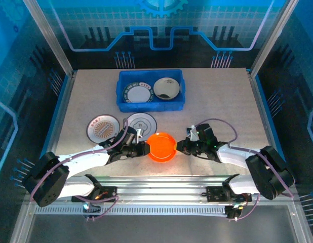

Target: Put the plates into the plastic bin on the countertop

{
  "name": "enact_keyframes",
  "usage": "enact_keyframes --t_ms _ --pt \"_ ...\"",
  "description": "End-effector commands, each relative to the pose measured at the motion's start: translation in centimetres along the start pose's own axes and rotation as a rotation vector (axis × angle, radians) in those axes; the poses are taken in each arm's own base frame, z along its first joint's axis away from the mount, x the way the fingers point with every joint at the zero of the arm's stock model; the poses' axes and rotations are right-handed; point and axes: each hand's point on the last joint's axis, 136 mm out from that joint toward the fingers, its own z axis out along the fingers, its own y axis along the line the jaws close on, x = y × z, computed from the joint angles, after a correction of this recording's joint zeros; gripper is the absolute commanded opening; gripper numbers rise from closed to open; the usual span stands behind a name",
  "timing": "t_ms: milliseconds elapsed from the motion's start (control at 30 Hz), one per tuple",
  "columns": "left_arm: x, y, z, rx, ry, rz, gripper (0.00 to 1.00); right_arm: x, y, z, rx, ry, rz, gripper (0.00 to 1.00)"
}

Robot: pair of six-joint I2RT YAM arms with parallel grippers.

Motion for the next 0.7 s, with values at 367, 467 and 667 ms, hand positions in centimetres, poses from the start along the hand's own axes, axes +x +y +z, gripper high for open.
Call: enact_keyframes --t_ms 367,467,667 --pt "-8.1 -3.0 -6.2 -0.074 -0.207 0.08 0.0 -1.8 2.4 -6.2 0.007 -0.23 -0.049 0.54" --pt "-11.2 -3.2 -7.8 -0.101 -0.286 0.098 0.0 -2.1 2.1 -8.5 0.033 -0.312 -0.05 0.55" --pt "-18.4 -5.7 -9.7 -0.103 -0.427 0.136 0.0 -1.4 0.4 -10.2 0.054 -0.35 0.009 0.55"
